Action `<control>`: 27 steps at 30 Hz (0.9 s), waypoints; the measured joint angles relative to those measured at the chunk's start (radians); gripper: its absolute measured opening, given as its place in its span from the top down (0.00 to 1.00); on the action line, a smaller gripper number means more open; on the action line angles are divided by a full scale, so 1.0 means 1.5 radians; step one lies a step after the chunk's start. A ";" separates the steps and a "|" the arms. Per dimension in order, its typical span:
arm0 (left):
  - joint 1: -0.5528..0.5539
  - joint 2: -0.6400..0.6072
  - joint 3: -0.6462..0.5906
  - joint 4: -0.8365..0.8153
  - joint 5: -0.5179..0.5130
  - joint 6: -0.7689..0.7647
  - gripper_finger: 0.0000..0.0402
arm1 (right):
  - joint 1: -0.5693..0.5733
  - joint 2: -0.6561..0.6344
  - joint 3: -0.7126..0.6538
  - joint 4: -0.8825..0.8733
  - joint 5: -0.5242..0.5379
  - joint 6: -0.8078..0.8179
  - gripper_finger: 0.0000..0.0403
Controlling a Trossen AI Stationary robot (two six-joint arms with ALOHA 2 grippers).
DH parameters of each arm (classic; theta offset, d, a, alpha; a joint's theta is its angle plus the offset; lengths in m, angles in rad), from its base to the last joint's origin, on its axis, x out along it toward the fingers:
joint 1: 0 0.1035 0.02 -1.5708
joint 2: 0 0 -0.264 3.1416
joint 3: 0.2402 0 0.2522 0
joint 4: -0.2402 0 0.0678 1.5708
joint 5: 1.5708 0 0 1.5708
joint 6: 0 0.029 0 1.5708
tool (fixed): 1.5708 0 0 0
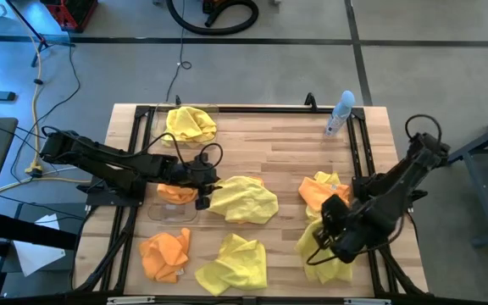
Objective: Sort microfiber towel by color & place in baskets
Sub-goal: Put the yellow microfiber towel into the top transparent bin
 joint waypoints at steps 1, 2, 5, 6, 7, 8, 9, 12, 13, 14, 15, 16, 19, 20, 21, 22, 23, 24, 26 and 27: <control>0.000 0.000 0.000 0.010 -0.001 0.000 0.76 | 0.001 -0.004 0.021 -0.028 0.026 -0.012 0.99; 0.000 0.000 0.000 0.022 -0.004 0.000 0.76 | 0.001 -0.007 0.041 -0.054 0.053 -0.023 0.99; 0.000 0.000 0.000 0.064 -0.021 -0.004 0.76 | -0.005 -0.010 0.103 -0.123 0.123 -0.061 1.00; 0.000 0.000 0.000 0.076 -0.022 -0.004 0.75 | -0.008 -0.009 0.123 -0.140 0.143 -0.078 1.00; 0.000 0.000 0.000 0.085 -0.022 -0.004 0.74 | -0.012 -0.010 0.141 -0.156 0.164 -0.095 1.00; 0.000 0.000 0.000 0.092 -0.023 -0.004 0.73 | -0.018 -0.010 0.157 -0.165 0.186 -0.117 1.00; 0.000 0.000 0.000 0.100 -0.023 -0.006 0.71 | -0.025 -0.010 0.171 -0.165 0.207 -0.142 1.00; 0.000 0.000 0.000 0.123 -0.023 -0.005 0.64 | -0.054 -0.010 0.204 -0.164 0.255 -0.244 1.00; 0.000 0.000 0.000 0.132 -0.023 -0.005 0.61 | -0.067 -0.010 0.211 -0.163 0.265 -0.273 1.00; 0.000 0.000 0.000 0.142 -0.023 -0.005 0.58 | -0.083 -0.010 0.213 -0.164 0.271 -0.299 1.00; 0.000 0.000 0.000 0.155 -0.025 -0.002 0.55 | -0.100 -0.010 0.214 -0.164 0.275 -0.324 1.00; 0.000 0.000 0.000 0.170 -0.030 0.005 0.51 | -0.117 -0.010 0.214 -0.164 0.278 -0.348 1.00; 0.000 0.000 0.000 0.231 -0.044 0.044 0.43 | -0.178 -0.009 0.214 -0.160 0.278 -0.431 1.00; 0.000 0.000 0.000 0.253 -0.044 0.055 0.41 | -0.200 -0.009 0.212 -0.148 0.273 -0.461 1.00; 0.000 0.000 0.000 0.276 -0.044 0.064 0.39 | -0.223 -0.009 0.209 -0.133 0.267 -0.495 1.00; 0.001 0.000 0.000 0.303 -0.044 0.071 0.38 | -0.246 -0.009 0.207 -0.116 0.257 -0.533 1.00; 0.003 0.000 0.000 0.327 -0.044 0.081 0.36 | -0.267 -0.009 0.207 -0.095 0.244 -0.573 1.00; 0.006 0.000 0.000 0.350 -0.044 0.092 0.36 | -0.290 -0.009 0.207 -0.068 0.228 -0.616 1.00; 0.013 0.000 0.000 0.392 -0.041 0.110 0.35 | -0.334 -0.009 0.207 0.007 0.179 -0.714 1.00; 0.019 0.000 0.000 0.414 -0.036 0.116 0.35 | -0.355 -0.009 0.207 0.048 0.149 -0.769 1.00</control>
